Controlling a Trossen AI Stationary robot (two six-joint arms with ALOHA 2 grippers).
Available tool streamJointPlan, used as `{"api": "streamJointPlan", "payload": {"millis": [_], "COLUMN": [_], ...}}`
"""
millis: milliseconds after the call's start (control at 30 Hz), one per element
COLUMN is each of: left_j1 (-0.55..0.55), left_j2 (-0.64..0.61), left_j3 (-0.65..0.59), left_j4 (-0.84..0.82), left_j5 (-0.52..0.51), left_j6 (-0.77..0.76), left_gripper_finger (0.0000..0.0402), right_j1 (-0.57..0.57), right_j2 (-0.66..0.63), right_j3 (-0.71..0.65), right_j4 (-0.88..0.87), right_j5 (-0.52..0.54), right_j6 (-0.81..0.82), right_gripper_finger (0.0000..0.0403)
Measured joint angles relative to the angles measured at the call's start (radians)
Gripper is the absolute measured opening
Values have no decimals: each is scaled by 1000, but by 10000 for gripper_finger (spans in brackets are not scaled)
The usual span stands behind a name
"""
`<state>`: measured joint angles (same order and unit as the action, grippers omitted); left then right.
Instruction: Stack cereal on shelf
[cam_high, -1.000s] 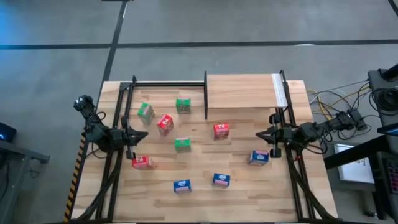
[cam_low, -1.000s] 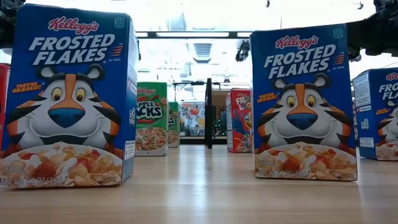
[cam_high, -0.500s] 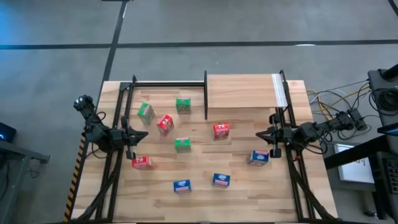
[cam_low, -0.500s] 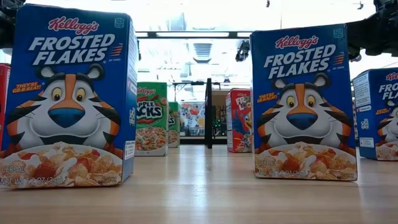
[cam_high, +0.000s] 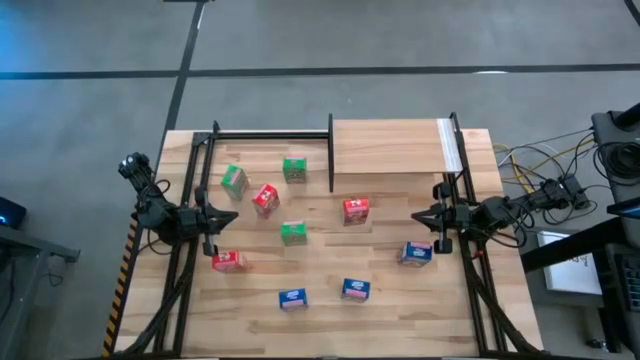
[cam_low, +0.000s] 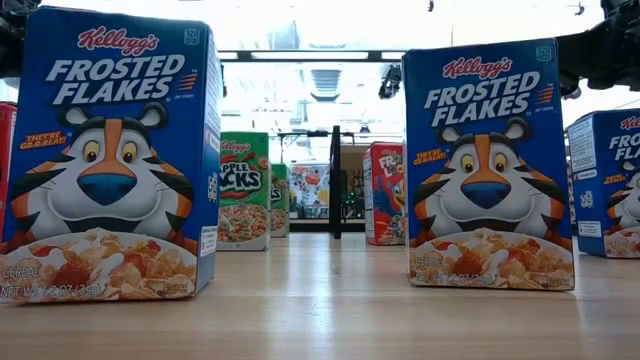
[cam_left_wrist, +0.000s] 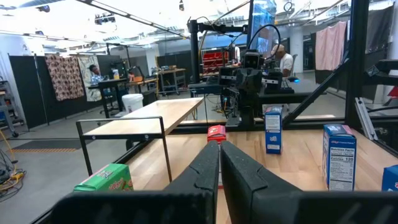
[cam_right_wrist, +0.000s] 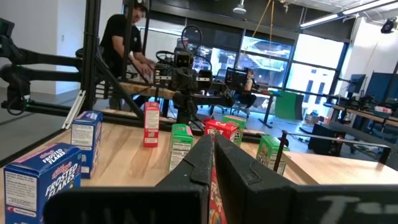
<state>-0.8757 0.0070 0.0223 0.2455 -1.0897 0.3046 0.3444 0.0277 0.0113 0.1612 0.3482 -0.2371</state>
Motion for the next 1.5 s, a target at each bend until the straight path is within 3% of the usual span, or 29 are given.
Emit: {"api": "streamJointPlan", "payload": {"millis": [1033,1133,1300,1500], "left_j1": [0,0,0,1], "left_j2": [0,0,0,0], "left_j3": [0,0,0,0], "left_j4": [1,13,131,325], "left_j5": [1,23,61,125], "left_j6": [-1,-52,-100,-51], "left_gripper_finger": [0,0,0,0], "right_j1": [0,0,0,0], "right_j2": [0,0,0,0], "right_j3": [0,0,0,0], "right_j4": [1,28,192,269], "right_j5": [0,0,1,0], "right_j6": [2,66,321,331], "right_gripper_finger": [9,9,9,9]}}
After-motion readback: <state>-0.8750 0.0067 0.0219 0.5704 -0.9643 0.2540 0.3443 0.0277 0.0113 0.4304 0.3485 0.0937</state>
